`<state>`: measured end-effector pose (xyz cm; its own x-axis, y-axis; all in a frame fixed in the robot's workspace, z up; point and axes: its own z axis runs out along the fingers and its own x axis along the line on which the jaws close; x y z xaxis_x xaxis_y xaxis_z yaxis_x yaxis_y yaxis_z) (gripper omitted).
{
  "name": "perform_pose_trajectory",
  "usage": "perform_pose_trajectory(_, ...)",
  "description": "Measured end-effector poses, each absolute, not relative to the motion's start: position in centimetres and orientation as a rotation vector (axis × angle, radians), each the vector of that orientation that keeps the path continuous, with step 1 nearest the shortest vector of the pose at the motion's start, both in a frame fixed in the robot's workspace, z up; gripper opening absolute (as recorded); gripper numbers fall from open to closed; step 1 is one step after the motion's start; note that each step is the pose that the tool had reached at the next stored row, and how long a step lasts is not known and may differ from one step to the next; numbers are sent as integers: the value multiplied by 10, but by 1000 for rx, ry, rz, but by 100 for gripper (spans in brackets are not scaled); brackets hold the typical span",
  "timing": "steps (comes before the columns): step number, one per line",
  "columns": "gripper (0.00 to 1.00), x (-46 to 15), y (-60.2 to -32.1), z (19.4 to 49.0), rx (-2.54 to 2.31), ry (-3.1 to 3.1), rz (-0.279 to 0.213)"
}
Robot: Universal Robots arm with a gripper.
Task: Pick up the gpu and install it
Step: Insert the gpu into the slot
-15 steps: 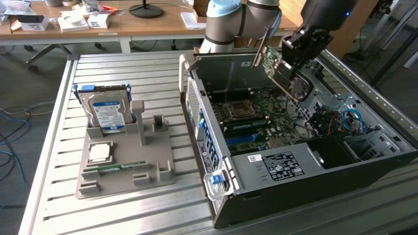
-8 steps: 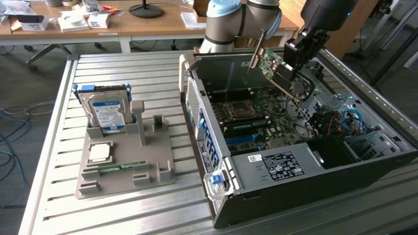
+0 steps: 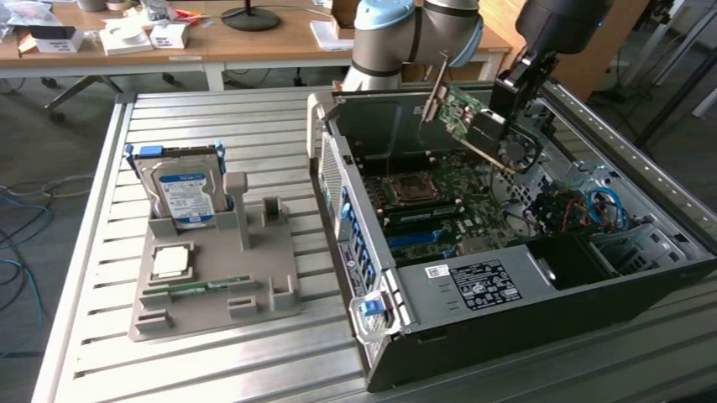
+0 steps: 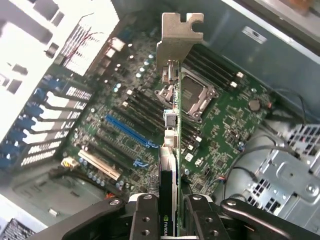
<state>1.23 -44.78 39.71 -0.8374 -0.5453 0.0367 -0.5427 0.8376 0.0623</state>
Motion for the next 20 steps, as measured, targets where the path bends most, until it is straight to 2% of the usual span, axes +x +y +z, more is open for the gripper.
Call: perform_pose_trajectory(20,26,12,-448,395,1384,-2752,-60)
